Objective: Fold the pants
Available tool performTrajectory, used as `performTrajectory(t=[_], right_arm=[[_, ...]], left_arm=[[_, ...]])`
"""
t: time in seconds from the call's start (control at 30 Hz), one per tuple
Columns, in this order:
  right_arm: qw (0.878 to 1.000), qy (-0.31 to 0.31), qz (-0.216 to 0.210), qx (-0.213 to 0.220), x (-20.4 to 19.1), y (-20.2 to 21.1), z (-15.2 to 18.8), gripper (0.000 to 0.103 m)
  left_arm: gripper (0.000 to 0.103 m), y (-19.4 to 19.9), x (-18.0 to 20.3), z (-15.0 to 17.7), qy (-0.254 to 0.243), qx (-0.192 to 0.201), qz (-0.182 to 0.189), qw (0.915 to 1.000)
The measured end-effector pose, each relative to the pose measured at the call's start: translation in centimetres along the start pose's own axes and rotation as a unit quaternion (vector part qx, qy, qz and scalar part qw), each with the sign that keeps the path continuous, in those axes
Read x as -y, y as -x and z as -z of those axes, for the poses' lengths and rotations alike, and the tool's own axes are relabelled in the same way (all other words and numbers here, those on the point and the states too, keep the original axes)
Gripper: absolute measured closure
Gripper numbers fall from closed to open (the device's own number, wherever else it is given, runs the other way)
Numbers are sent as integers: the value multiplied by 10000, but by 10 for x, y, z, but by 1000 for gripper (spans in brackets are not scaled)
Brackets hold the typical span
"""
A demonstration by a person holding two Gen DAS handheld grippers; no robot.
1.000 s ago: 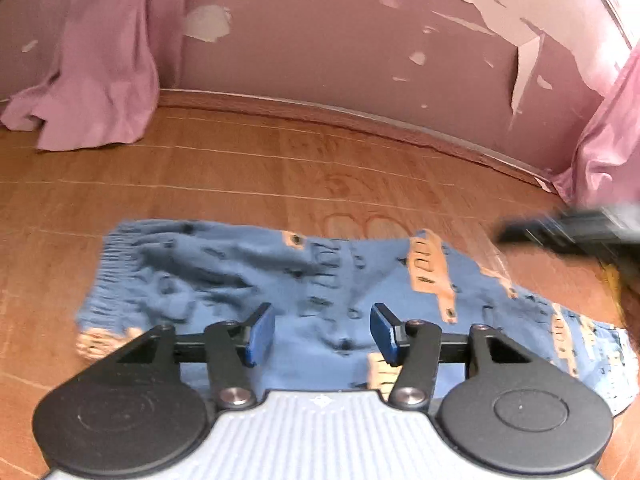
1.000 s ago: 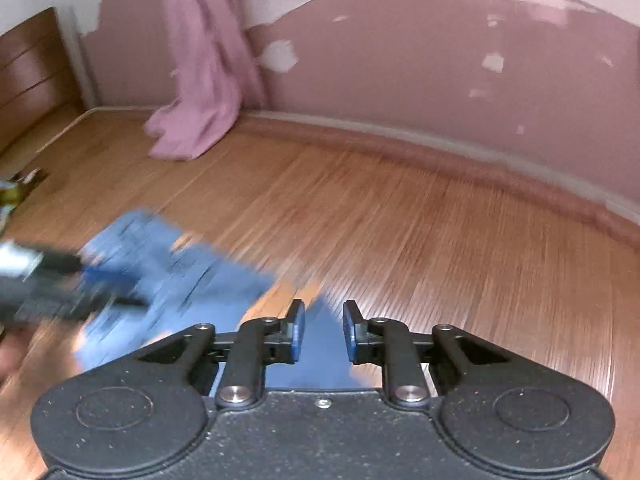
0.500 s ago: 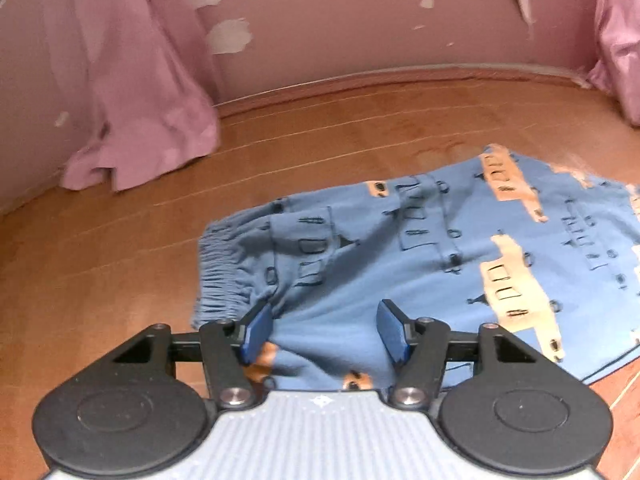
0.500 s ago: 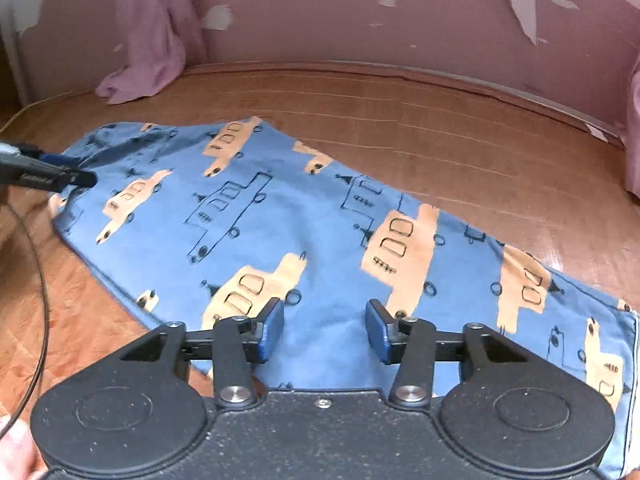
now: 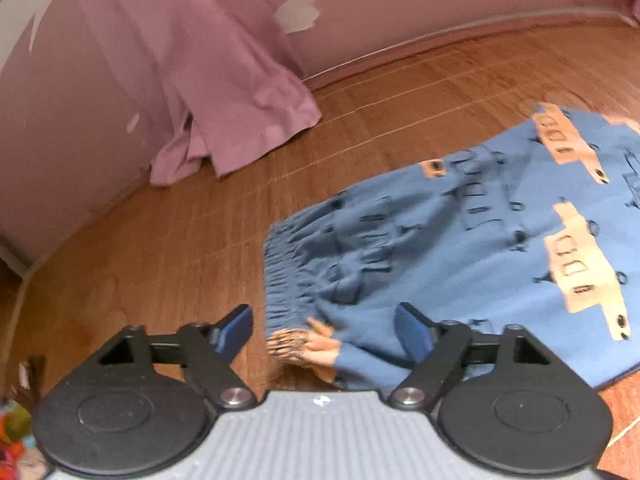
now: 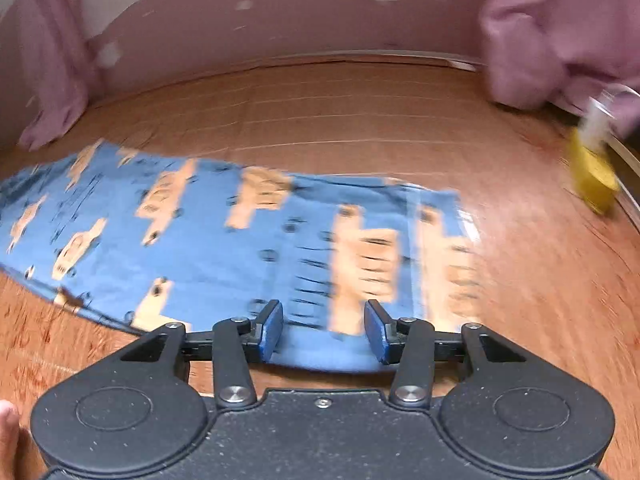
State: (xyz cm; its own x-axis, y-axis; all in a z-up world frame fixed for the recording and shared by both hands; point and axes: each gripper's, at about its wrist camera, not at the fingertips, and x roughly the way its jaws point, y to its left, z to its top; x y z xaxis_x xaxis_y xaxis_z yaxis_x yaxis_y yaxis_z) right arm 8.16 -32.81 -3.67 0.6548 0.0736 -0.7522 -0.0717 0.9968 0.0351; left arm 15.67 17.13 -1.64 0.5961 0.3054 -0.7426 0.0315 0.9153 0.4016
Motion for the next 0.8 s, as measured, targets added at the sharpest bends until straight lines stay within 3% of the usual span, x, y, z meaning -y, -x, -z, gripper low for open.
performTrajectory(t=[0.1, 0.2, 0.3, 0.37, 0.47, 0.67, 0.73, 0.8], right_arm=[[9992, -293, 22, 256, 19, 21, 3, 42], [9980, -352, 352, 394, 37, 36, 5, 39], [9956, -696, 459, 416, 54, 32, 9, 39], [9927, -1000, 475, 475, 66, 28, 13, 39], [9892, -1273, 523, 505, 77, 22, 19, 44], [9878, -1501, 169, 381, 80, 16, 22, 49], [9896, -1393, 152, 337, 78, 14, 21, 49], [9899, -1381, 133, 286, 78, 12, 22, 48]], left_arm=[[24, 25, 24, -13, 3, 354, 162, 9992], [20, 58, 59, -38, -1, 880, 731, 9934], [20, 83, 108, -70, -300, 1269, 1486, 9803], [20, 96, 149, -96, -673, 1432, 2096, 9649], [20, 110, 214, -129, -1356, 1536, 2689, 9411], [20, 126, 326, -164, -2634, 1686, 3359, 8885], [20, 125, 353, -170, -2797, 1658, 3653, 8723], [20, 121, 377, -175, -2833, 1501, 3910, 8628]])
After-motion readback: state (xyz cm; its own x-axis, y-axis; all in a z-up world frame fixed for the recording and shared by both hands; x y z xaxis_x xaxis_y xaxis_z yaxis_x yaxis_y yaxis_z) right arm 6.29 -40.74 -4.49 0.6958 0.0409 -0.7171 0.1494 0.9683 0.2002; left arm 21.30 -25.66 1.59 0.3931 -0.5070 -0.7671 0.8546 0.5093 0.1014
